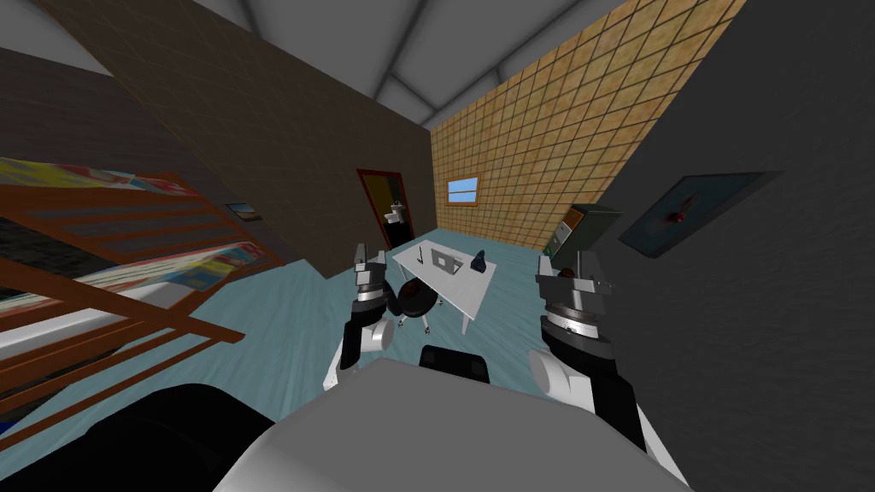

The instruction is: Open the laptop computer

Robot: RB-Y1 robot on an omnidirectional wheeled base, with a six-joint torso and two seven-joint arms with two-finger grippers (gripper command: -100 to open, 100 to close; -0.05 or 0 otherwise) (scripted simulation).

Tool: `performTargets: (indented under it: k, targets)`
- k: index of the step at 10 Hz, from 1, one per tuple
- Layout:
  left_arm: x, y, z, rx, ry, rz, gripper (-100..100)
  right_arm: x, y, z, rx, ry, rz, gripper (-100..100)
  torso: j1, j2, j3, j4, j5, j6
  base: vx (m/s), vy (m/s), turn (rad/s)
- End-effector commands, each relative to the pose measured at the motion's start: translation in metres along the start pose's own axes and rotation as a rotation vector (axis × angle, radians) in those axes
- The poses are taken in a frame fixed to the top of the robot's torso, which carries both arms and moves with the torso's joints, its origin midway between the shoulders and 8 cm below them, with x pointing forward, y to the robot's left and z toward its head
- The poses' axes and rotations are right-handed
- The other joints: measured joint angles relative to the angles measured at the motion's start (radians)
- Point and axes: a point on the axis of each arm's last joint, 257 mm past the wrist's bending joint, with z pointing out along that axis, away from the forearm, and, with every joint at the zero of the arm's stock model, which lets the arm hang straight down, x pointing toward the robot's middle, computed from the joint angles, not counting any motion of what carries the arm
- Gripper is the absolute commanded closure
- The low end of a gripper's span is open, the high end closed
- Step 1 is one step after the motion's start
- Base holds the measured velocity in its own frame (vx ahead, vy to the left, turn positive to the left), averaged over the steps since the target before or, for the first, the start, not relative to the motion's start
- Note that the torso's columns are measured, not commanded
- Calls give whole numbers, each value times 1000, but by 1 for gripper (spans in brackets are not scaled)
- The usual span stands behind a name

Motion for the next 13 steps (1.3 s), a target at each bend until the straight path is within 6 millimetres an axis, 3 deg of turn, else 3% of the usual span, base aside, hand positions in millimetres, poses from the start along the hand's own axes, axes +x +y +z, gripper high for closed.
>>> performTargets:
  k: [1, 9, 10, 13]
  targets:
    - [0, 0, 0, 0, 0, 0, 0, 0, 0, 0, 0, 0, 0, 0, 0, 40, -82, 41, 0, 0, 0, 0, 0]
    - [0, 0, 0, 0, 0, 0, 0, 0, 0, 0, 0, 0, 0, 0, 0, 618, -1234, 617, 0, 0, 0, 0, 0]
    - [3, 6, 0, -10, 31, 2, -100, 0, 0, 0, 0, 0, 0, 0, 0, 691, -1382, 691, 0, 0, 10, -36, -5]
    - [5, 32, -3, -62, 88, -7, -100, 0, 0, 0, 0, 0, 0, 0, -4, 737, -1475, 737, -1, 0, -7, -109, -6]
